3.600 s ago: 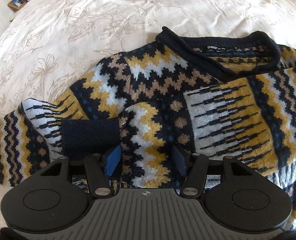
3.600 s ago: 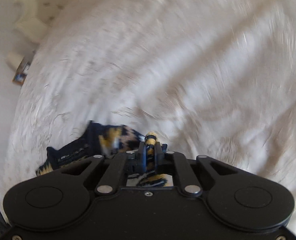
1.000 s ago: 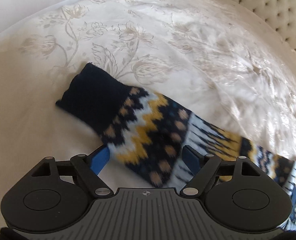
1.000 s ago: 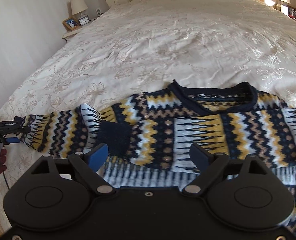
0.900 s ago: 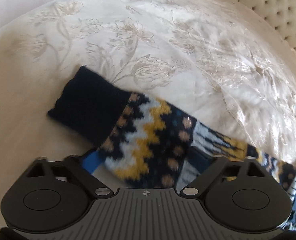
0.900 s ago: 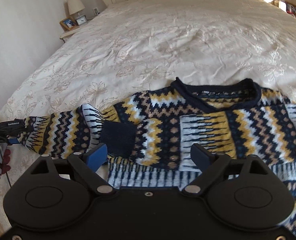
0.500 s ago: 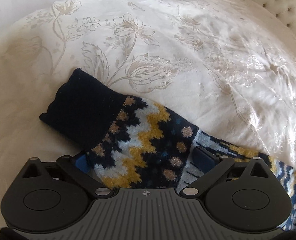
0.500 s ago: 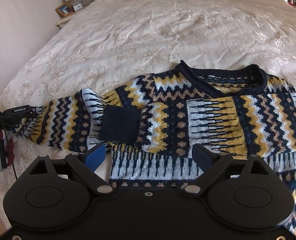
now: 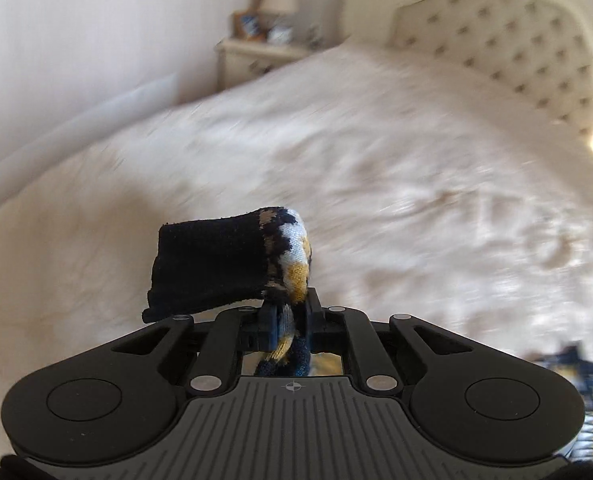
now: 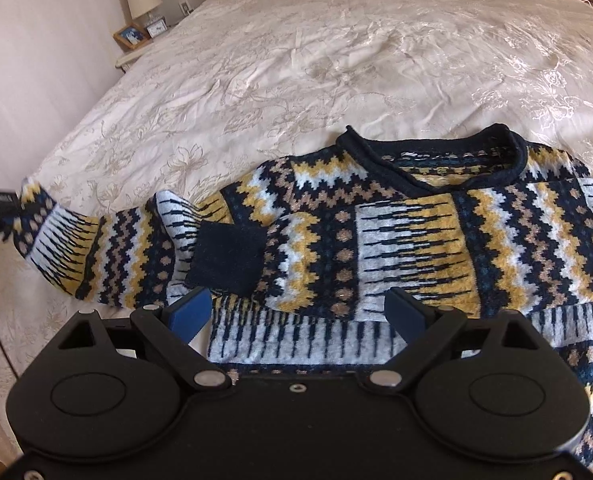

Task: Fold small clothes
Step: 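Fold the held sleeve across the body with the left tool and release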

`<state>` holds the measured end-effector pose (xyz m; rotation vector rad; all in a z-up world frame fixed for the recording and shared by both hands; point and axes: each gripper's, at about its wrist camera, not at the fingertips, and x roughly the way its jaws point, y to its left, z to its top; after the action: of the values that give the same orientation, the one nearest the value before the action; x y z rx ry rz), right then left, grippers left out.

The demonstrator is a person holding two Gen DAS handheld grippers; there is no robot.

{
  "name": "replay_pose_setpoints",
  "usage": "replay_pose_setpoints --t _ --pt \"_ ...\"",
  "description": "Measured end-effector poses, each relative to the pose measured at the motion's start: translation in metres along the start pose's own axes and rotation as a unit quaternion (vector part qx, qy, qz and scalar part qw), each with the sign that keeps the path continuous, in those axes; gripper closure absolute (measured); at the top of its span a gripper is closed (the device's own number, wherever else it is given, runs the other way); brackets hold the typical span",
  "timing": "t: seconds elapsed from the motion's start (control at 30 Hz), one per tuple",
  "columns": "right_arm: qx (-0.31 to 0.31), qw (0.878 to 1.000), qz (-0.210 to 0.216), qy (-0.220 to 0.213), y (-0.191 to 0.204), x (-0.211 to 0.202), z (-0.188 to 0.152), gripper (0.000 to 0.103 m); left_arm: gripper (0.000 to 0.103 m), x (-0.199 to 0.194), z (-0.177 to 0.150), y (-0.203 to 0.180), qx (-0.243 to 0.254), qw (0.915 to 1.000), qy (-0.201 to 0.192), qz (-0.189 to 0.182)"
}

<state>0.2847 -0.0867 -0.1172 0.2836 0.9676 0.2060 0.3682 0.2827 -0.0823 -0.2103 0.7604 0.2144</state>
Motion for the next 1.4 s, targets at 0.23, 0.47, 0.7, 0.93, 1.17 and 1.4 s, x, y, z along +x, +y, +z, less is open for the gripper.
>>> replay_pose_setpoints --t 0.23,0.47,0.7,0.93,1.17,1.4 --pt "0.004 1.000 0.026 -0.007 -0.046 -0.018 -0.001 0.009 0.091 -0.063 -0.005 -0.123 0.045 0.9938 -0.032 -0.096" --pt "0.006 0.999 0.025 -0.025 -0.112 -0.053 0.001 0.009 0.091 -0.070 -0.050 -0.258 0.104 0.9777 0.000 -0.183" --pt "0.027 0.999 0.006 -0.031 -0.167 -0.071 0.002 0.009 0.078 -0.038 -0.098 -0.332 0.122 0.9397 0.111 -0.300" --pt "0.034 0.999 0.000 -0.030 -0.187 -0.075 0.001 0.009 0.042 -0.033 -0.120 -0.334 0.134 0.9270 0.137 -0.322" --pt "0.031 0.999 0.006 -0.036 -0.190 -0.064 0.015 0.009 0.036 -0.024 -0.129 -0.295 0.157 0.9455 0.139 -0.249" --pt "0.036 0.999 -0.016 -0.022 -0.198 -0.034 0.039 0.009 0.033 -0.002 -0.140 -0.256 0.171 0.9615 0.152 -0.151"
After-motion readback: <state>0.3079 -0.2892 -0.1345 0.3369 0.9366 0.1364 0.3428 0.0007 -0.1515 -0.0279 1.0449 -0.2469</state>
